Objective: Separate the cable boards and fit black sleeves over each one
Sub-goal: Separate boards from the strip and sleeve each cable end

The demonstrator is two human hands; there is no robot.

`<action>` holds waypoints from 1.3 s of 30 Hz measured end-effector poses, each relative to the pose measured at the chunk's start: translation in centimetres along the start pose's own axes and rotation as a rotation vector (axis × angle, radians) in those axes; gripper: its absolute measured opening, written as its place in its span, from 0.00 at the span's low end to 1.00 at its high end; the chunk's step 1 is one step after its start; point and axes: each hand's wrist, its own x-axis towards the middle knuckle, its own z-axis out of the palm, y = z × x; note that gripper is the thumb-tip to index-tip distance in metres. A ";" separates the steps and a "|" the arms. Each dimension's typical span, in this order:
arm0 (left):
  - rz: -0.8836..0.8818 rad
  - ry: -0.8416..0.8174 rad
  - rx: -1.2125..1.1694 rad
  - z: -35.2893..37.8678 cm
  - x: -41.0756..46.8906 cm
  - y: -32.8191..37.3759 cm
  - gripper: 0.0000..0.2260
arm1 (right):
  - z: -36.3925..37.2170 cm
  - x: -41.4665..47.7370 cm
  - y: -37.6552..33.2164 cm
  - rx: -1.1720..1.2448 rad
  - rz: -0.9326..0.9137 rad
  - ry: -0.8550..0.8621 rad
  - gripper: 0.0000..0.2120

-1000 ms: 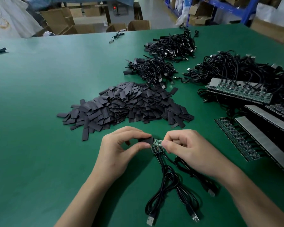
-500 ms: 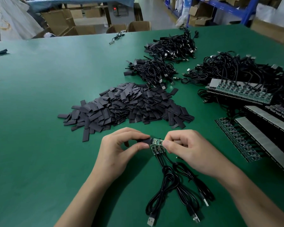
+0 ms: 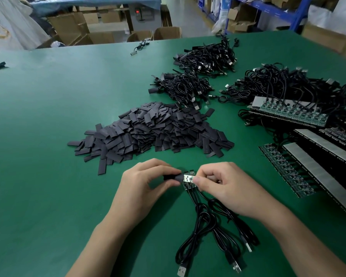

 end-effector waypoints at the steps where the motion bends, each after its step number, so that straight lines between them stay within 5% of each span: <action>1: 0.000 0.002 -0.004 0.0 0.0 0.0 0.08 | 0.0 0.0 0.0 0.001 -0.001 -0.001 0.16; 31: 0.099 0.019 0.012 0.7 -0.1 1.1 0.08 | 0.5 0.2 0.7 -0.040 -0.026 0.030 0.08; 39: -0.007 0.253 -0.037 0.7 -0.1 1.4 0.14 | 0.2 0.5 0.9 0.158 -0.019 0.048 0.10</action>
